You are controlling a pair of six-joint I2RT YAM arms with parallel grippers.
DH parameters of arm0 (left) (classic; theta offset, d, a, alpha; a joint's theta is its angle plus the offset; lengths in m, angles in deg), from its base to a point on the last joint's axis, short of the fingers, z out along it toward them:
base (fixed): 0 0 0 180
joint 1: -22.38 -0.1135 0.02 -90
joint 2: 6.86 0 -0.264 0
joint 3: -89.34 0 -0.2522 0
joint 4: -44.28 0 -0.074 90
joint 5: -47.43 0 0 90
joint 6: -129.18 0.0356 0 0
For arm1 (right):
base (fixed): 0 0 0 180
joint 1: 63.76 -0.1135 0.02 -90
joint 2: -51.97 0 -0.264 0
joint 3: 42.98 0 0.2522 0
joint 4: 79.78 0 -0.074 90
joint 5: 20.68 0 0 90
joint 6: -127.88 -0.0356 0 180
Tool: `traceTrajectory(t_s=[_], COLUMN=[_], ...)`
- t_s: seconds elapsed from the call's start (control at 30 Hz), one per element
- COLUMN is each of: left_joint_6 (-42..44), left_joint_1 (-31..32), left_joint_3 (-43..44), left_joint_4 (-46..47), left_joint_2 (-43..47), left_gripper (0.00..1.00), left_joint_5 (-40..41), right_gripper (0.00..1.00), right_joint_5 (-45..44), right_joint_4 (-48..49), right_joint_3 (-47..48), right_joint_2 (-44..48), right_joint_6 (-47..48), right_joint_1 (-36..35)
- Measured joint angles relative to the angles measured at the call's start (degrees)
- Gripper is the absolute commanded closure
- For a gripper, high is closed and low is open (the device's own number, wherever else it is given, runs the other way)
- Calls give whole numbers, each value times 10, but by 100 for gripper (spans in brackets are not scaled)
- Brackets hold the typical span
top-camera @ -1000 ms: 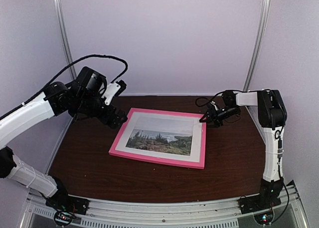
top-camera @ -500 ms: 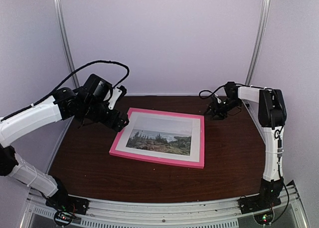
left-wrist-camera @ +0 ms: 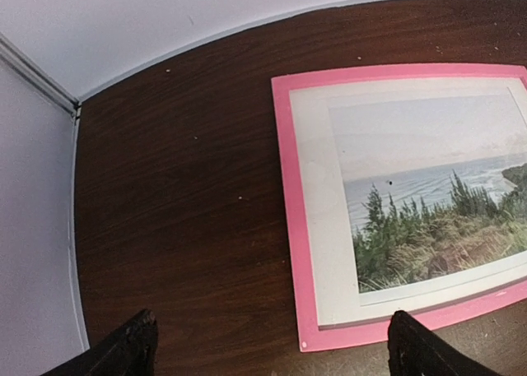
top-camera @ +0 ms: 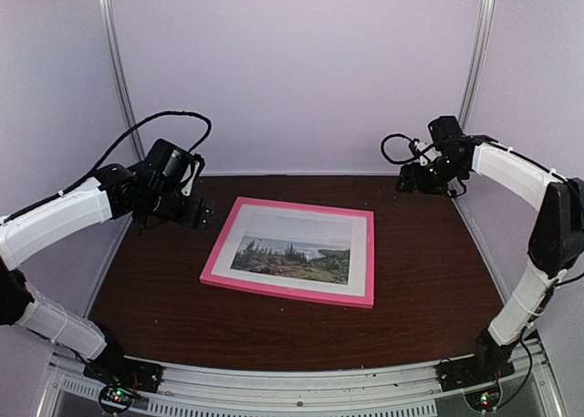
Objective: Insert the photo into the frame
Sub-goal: Turn over the photo frame, then reset both arms
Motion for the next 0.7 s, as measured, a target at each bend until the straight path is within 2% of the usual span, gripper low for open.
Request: traceTrajectory(t_s=[0.27,0.47,0.7], left_joint_6=[-23,-35,-40], left_joint_1=[-73,-96,-97], left_joint_3=[-49,-88,-121], left_joint_4=[12,17,20], left_joint_2=[90,121,141], left_gripper=[2,2,2], left_joint_5=[-16,-21,-8], right_gripper=[1,0,0], right_joint_5=[-103,-140,-190], right_joint_4=[2,-6,3], right_joint_3=[-77,-119,-175], right_joint_2=[108,154,209], right_joint_6=[16,23,24], right_joint_1=[-82,-120,-127])
